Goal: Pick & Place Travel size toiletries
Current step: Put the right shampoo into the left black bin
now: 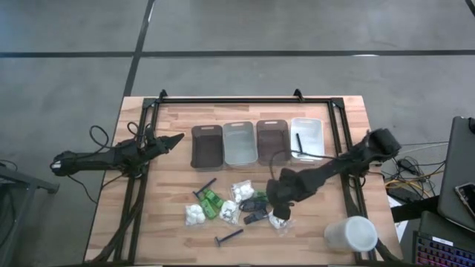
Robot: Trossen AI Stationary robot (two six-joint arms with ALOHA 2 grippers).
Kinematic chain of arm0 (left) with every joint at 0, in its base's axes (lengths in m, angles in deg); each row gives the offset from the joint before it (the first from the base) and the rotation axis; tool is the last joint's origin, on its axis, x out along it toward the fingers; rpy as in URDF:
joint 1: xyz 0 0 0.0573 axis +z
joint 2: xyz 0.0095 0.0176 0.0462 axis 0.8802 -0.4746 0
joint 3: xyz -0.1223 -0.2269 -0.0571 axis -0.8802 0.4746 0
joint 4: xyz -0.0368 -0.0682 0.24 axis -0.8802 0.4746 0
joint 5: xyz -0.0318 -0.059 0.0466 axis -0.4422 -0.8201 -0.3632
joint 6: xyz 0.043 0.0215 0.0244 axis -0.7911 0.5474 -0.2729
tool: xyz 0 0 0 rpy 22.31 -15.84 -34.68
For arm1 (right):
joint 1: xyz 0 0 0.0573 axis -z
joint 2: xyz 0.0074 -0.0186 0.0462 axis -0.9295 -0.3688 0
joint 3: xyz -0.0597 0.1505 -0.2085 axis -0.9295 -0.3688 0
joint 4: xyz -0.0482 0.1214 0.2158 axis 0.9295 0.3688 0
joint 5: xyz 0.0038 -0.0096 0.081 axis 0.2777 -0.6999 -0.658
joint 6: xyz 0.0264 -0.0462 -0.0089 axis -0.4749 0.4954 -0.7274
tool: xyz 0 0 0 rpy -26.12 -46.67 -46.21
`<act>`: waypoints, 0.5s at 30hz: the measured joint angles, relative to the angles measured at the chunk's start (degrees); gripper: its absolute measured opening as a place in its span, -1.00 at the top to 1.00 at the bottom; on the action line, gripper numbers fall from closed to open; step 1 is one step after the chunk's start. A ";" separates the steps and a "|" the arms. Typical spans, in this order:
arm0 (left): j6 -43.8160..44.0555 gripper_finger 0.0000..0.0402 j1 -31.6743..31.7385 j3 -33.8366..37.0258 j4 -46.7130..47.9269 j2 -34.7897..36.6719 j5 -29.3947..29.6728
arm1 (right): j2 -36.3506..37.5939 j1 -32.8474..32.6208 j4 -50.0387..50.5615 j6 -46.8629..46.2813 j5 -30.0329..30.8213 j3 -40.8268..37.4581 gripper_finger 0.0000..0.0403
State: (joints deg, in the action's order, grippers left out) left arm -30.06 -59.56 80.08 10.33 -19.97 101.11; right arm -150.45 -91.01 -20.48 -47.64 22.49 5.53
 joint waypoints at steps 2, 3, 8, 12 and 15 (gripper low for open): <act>0.00 0.31 0.00 0.00 0.01 0.00 0.02 | -2.98 0.00 1.88 2.66 0.72 2.52 -0.41; -0.02 0.31 0.00 0.00 0.01 0.00 0.02 | -4.33 0.00 3.03 3.52 1.45 3.71 -0.45; 0.00 0.31 0.00 0.00 0.07 0.00 0.00 | -8.26 0.04 3.46 4.87 1.87 7.45 -0.62; -0.02 0.31 0.00 0.00 0.14 0.00 0.02 | -8.40 0.59 1.52 2.25 1.96 6.94 -0.68; -0.01 0.31 0.02 0.00 0.14 0.00 0.00 | -8.36 1.37 -2.33 0.68 2.07 5.36 -0.69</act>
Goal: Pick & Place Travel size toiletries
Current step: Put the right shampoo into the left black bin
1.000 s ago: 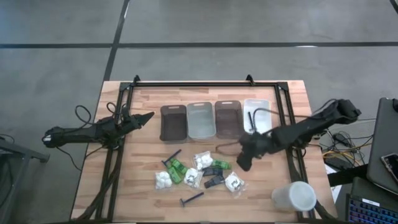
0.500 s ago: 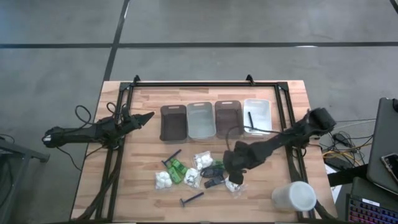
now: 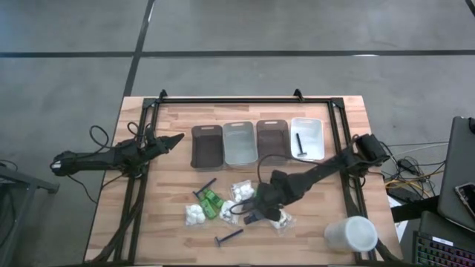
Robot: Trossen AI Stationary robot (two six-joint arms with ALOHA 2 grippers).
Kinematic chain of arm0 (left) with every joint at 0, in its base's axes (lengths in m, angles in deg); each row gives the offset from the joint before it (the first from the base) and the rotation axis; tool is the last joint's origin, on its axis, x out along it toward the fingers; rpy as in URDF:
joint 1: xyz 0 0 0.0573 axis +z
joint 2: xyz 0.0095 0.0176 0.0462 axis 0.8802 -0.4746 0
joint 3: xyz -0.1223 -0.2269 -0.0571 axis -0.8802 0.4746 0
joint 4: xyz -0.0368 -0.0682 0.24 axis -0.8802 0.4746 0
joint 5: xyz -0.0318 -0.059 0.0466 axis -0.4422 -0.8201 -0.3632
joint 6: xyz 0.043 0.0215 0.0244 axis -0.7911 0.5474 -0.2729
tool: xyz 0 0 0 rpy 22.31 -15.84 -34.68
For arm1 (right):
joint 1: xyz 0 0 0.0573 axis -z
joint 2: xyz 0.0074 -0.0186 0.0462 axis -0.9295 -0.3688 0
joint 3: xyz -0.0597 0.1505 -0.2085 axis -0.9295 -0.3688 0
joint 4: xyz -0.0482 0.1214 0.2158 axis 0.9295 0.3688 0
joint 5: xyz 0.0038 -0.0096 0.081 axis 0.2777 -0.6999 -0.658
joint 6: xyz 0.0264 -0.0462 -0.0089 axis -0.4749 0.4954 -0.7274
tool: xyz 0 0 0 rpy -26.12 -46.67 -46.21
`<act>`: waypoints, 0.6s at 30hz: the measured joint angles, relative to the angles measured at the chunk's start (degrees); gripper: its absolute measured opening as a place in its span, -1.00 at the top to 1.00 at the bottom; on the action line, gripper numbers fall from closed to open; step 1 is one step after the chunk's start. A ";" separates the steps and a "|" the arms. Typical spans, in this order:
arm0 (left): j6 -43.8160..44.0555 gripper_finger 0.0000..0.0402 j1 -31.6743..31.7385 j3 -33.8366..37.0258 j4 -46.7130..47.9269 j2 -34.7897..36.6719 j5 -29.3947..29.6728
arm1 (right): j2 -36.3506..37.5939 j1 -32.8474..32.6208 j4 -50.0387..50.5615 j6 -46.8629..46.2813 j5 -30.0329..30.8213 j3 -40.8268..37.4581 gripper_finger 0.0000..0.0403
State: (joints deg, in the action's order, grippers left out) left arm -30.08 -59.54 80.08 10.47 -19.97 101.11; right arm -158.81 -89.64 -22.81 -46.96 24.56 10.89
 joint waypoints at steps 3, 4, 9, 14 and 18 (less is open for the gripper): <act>0.00 0.31 0.00 0.00 -0.02 0.00 0.01 | -0.09 0.87 -4.72 -0.05 0.09 -1.10 -0.64; 0.01 0.31 0.00 0.00 -0.02 0.00 0.02 | -0.10 1.19 -5.61 -0.05 0.10 -1.57 -0.61; 0.01 0.31 0.00 0.00 -0.09 0.00 0.02 | -0.13 3.03 -6.32 -0.33 -0.75 -4.02 -0.43; 0.00 0.31 0.00 0.00 -0.13 0.00 0.01 | 0.13 3.94 -6.56 -2.29 -3.22 -5.07 -0.12; -0.01 0.31 0.00 0.00 -0.13 0.00 0.02 | 0.22 4.04 -5.50 -2.57 -5.23 -4.10 0.19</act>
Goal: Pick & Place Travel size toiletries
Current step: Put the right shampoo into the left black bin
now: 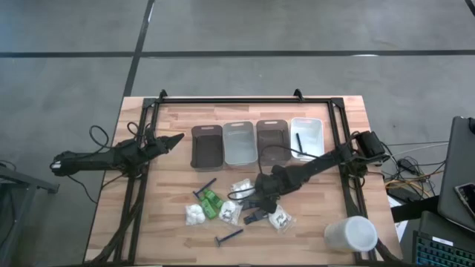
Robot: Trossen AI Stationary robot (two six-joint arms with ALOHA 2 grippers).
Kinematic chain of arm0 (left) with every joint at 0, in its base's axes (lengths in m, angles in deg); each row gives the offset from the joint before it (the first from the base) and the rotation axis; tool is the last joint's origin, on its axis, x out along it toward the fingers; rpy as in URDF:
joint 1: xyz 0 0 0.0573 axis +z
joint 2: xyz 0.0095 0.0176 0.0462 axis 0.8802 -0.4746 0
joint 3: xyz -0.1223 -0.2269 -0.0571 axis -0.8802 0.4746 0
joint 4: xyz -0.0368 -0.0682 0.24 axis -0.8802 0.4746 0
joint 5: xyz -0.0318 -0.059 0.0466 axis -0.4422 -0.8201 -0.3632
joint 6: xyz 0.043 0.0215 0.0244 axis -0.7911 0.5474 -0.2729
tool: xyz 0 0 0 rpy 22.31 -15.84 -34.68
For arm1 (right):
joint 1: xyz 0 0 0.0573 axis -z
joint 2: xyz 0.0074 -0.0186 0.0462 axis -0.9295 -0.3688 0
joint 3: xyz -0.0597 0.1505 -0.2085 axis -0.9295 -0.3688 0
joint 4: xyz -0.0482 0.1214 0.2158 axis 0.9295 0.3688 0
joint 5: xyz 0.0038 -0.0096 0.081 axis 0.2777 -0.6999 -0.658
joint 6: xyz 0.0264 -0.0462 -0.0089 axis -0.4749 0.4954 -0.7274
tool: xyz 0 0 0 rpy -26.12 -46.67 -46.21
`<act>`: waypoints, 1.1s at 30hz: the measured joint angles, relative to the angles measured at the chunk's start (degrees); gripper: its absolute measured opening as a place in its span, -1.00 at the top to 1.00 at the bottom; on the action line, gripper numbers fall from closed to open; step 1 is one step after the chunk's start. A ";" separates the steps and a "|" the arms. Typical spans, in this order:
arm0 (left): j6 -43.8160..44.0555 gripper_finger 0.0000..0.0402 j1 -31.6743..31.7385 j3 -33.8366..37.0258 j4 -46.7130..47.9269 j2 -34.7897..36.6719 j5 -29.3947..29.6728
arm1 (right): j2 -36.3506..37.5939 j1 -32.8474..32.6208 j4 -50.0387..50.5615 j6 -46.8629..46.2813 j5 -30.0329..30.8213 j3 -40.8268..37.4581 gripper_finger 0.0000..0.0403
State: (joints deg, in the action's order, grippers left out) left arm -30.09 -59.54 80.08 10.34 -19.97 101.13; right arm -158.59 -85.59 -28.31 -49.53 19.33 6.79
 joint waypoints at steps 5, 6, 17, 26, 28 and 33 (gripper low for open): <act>0.02 0.31 0.00 0.00 0.02 0.00 -0.01 | 2.14 0.60 1.69 -0.56 -8.00 1.05 0.46; 0.01 0.31 0.00 0.00 0.01 0.00 -0.01 | 3.08 0.83 1.76 -0.68 -8.43 1.07 0.46; 0.01 0.31 0.00 0.00 0.09 0.00 -0.02 | 20.11 5.89 4.76 -12.01 4.64 -0.27 0.42; 0.02 0.31 0.00 0.00 0.20 0.00 -0.03 | 29.13 14.99 -0.02 -18.60 12.28 -0.47 0.42; 0.02 0.31 0.00 0.00 0.20 0.00 -0.02 | 28.38 16.75 -3.63 -18.75 10.11 -0.47 0.42; 0.02 0.31 -0.02 -0.01 0.27 0.00 -0.04 | 23.03 19.43 -14.49 -19.95 5.84 -0.47 0.42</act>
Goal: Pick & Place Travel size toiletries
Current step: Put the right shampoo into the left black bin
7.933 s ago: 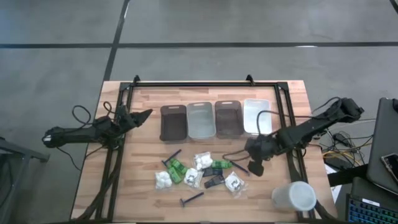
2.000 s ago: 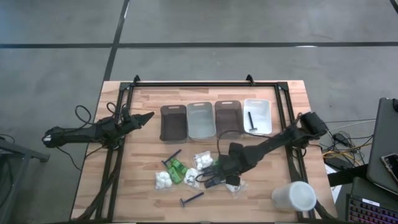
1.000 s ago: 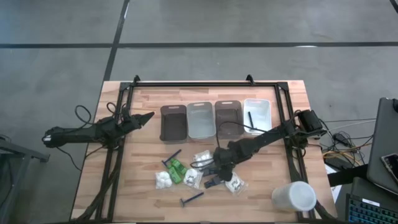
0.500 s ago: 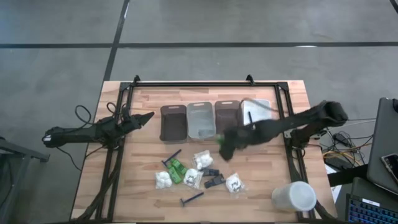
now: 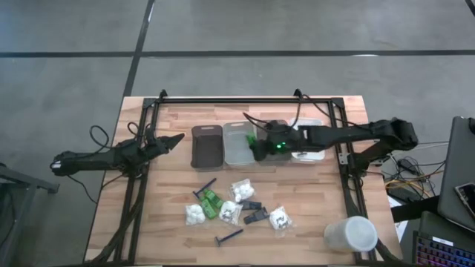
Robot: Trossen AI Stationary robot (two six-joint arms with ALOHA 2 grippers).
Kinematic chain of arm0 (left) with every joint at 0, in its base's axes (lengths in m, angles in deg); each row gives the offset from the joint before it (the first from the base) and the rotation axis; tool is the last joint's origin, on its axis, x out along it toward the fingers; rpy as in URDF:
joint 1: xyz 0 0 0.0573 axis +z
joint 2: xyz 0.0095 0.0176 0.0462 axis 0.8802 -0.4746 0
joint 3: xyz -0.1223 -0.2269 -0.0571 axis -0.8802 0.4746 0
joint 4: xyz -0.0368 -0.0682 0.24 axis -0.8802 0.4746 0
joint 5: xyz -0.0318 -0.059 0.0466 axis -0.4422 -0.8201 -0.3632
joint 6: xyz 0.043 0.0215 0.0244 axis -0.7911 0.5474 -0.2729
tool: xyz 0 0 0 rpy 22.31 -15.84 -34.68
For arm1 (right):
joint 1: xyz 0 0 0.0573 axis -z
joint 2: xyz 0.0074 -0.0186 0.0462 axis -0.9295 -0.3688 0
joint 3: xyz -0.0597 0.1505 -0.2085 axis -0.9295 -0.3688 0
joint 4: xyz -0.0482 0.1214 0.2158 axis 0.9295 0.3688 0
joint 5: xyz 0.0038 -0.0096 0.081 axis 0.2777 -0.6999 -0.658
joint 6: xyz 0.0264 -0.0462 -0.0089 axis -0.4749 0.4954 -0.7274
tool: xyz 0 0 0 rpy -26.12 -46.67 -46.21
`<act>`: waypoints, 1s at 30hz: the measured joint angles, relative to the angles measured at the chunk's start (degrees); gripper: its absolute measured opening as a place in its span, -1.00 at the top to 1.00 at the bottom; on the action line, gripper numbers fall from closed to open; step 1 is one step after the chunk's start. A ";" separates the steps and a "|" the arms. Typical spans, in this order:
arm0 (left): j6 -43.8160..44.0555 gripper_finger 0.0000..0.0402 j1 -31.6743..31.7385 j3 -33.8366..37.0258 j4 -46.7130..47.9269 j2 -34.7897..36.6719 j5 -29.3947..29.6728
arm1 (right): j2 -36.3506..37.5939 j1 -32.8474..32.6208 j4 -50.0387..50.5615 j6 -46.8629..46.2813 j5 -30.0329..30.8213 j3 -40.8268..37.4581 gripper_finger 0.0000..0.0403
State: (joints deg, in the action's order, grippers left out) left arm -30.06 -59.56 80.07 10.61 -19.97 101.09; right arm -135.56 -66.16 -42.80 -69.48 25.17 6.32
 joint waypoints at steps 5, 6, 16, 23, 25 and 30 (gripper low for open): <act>0.00 0.31 0.02 -0.01 0.12 -0.02 0.01 | -4.93 1.77 -3.74 -0.93 -1.47 0.00 0.40; 0.00 0.31 0.00 -0.01 0.16 -0.02 -0.01 | -5.26 1.75 -3.86 -0.63 -1.80 0.00 0.40; -0.02 0.31 0.00 -0.01 0.23 -0.04 -0.01 | -2.29 1.99 -1.11 1.74 -2.66 0.00 0.41; -0.47 0.31 0.05 -0.01 -0.27 -0.04 0.23 | -2.04 1.97 -1.00 2.52 -3.77 0.00 0.40; -2.35 0.31 0.22 -0.01 -1.59 -0.07 2.33 | -2.07 1.97 -1.00 2.93 -3.80 0.00 0.40; -0.04 0.31 0.24 -0.01 -2.42 -0.07 2.86 | -2.07 1.95 -1.00 3.07 -3.96 0.00 0.38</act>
State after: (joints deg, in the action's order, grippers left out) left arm -30.10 -59.32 80.06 8.20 -20.03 103.95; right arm -137.63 -64.22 -43.81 -66.40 21.20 6.32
